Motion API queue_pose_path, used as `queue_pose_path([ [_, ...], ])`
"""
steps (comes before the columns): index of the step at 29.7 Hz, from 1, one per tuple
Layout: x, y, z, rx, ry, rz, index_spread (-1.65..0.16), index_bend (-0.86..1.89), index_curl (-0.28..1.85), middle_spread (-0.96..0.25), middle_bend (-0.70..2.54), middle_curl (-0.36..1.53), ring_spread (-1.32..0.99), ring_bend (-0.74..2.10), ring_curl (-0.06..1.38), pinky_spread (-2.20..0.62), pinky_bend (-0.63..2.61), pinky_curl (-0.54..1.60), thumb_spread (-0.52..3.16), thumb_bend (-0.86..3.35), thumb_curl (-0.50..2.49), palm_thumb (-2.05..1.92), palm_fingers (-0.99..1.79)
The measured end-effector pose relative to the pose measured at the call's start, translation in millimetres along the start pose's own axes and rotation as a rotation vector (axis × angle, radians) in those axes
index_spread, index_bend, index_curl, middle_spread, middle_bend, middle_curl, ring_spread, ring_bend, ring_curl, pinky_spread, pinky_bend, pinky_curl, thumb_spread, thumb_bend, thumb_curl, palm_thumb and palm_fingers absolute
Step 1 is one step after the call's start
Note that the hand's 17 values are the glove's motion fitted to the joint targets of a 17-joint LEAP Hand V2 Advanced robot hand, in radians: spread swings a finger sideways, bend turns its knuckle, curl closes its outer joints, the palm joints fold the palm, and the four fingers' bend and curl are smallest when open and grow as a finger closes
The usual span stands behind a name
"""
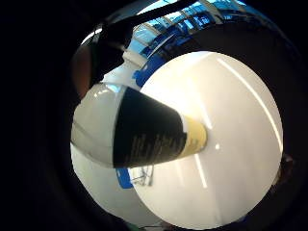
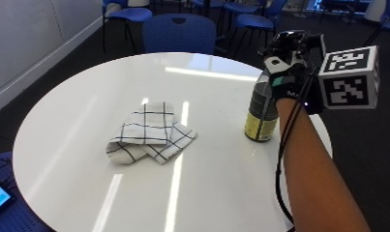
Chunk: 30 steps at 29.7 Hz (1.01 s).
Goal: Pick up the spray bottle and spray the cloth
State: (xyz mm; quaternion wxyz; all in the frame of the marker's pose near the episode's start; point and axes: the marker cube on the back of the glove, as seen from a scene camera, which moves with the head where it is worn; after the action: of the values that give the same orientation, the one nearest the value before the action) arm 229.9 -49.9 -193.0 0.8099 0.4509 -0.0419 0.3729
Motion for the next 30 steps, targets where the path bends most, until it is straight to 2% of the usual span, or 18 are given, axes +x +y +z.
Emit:
queue_pose_path([
  [10,-7,-10,-3,0.049,0.034,0.062,-0.33,0.19,0.32,-0.14,0.49,0.46,-0.14,0.48,0.41,0.17,0.06,0.19,1.04,-0.03,0.46,0.79,0.99],
  [21,-10,-25,-1,0.116,-0.058,0.034,-0.30,0.33,0.42,-0.16,0.43,0.45,-0.15,0.42,0.41,0.12,0.14,0.18,0.90,0.00,0.51,0.91,1.12],
  [30,-31,-45,-6,0.284,-0.070,-0.031,-0.28,0.35,0.47,-0.17,0.49,0.48,-0.17,0.45,0.42,0.05,0.21,0.22,0.71,-0.02,0.60,0.97,1.30],
])
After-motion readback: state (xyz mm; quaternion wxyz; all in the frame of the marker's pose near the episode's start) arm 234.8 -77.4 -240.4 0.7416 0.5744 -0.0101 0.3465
